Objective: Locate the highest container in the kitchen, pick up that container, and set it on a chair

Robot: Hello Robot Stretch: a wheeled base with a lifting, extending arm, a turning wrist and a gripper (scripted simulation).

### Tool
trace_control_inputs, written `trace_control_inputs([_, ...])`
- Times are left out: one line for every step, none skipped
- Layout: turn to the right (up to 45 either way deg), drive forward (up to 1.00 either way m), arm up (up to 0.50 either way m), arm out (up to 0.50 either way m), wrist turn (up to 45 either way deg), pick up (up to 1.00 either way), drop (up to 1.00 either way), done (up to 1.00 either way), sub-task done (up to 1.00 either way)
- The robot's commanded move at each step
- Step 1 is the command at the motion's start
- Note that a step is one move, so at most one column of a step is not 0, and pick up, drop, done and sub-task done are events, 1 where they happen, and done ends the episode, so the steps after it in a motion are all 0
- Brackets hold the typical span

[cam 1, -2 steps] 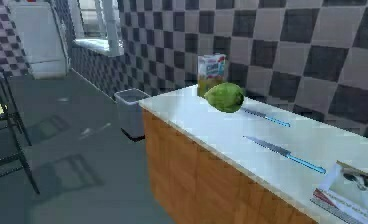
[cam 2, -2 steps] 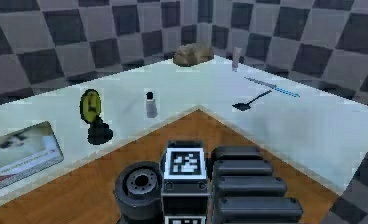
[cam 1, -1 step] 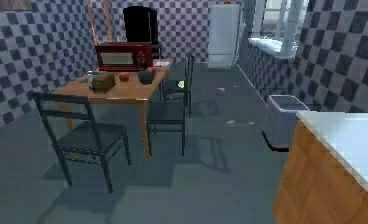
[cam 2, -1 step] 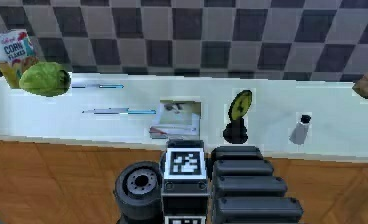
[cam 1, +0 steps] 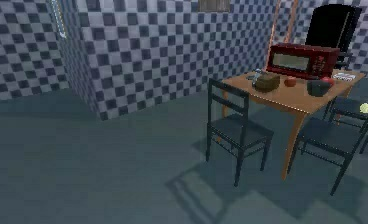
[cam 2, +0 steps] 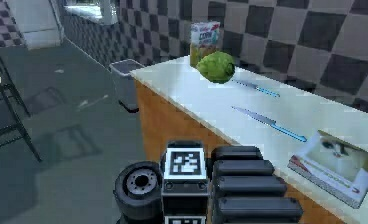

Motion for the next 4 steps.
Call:
trace_control_inputs([-21.0,0.00,0.00,0.00,0.0,0.00,0.00,0.00,0.00])
trace_control_inputs([0.0,1.00,0.00,0.00,0.0,0.00,0.00,0.00,0.00])
trace_control_inputs([0.0,0.40,0.00,0.00,0.0,0.00,0.00,0.00,0.00])
trace_control_inputs([30.0,0.00,0.00,0.00,0.0,0.00,0.00,0.00,0.00])
